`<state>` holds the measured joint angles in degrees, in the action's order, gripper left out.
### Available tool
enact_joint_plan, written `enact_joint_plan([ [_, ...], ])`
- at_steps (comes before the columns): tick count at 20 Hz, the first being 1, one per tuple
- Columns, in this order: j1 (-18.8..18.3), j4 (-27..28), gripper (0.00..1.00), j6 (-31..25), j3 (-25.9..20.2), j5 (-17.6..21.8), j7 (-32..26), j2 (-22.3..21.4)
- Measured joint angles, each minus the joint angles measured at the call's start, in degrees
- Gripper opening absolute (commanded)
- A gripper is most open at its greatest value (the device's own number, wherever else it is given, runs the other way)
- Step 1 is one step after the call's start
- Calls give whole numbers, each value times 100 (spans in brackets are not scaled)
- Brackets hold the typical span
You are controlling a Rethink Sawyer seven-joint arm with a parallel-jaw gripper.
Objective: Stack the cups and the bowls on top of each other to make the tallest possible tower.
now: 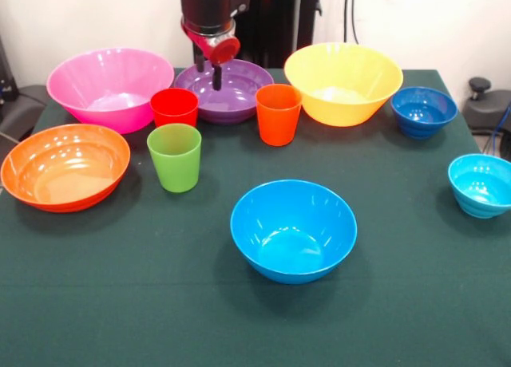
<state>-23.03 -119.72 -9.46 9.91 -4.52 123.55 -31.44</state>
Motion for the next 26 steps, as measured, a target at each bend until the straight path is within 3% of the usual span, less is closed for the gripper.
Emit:
enact_joint_plan([
  [13, -79, -214, 100, 1284, -166, -2, 234, 324],
  [26, -199, -294, 100, 1370, -383, -4, 273, 515],
])
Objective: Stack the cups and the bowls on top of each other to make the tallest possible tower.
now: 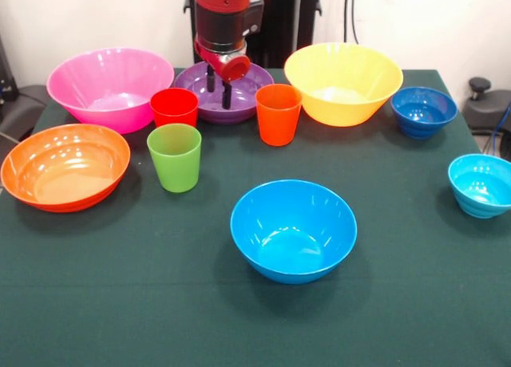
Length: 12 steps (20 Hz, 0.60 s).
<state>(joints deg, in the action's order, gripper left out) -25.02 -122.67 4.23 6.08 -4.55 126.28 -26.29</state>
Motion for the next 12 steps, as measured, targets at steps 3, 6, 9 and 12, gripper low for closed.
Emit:
enact_joint_plan([
  [3, -14, -21, 100, 49, -48, 0, 0, 22],
  [6, -18, -38, 100, 133, -73, -1, 0, 24],
  [9, -18, -50, 100, 284, -89, -1, 0, 24],
  [12, -27, -54, 100, 428, -102, -1, 0, 24],
])
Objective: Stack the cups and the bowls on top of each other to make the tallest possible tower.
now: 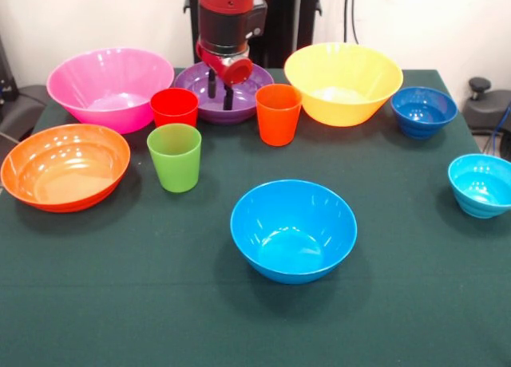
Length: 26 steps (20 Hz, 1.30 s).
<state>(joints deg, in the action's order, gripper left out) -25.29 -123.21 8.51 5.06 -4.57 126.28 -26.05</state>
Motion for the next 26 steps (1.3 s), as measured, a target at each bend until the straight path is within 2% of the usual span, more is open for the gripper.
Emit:
enact_joint_plan([
  [26, -235, -3, 100, 327, -253, 20, 0, 60],
])
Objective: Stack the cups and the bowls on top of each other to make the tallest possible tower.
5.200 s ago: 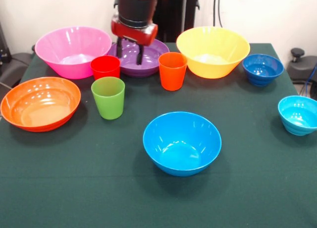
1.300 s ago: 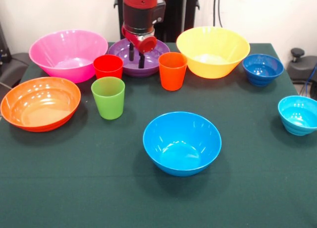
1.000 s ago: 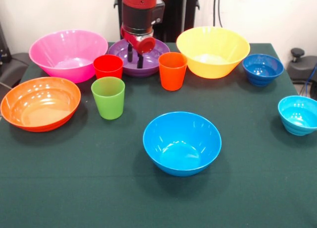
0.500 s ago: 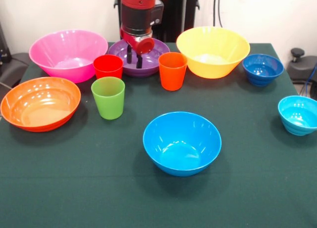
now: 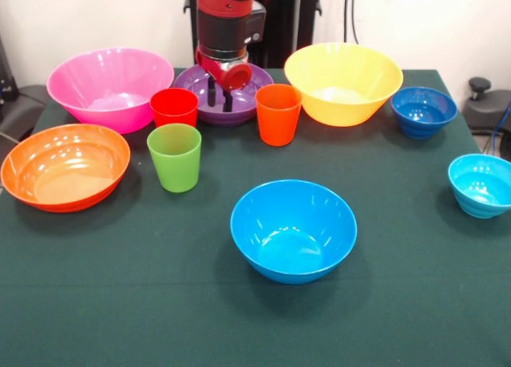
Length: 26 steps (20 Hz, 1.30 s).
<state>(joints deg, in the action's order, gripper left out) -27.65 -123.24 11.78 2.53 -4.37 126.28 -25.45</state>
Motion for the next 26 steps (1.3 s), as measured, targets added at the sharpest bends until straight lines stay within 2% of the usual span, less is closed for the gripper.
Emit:
enact_joint_plan([
  [14, 2, -22, 100, 108, -39, 12, 0, 137],
  [26, 387, -74, 100, -43, 14, 12, 0, -124],
])
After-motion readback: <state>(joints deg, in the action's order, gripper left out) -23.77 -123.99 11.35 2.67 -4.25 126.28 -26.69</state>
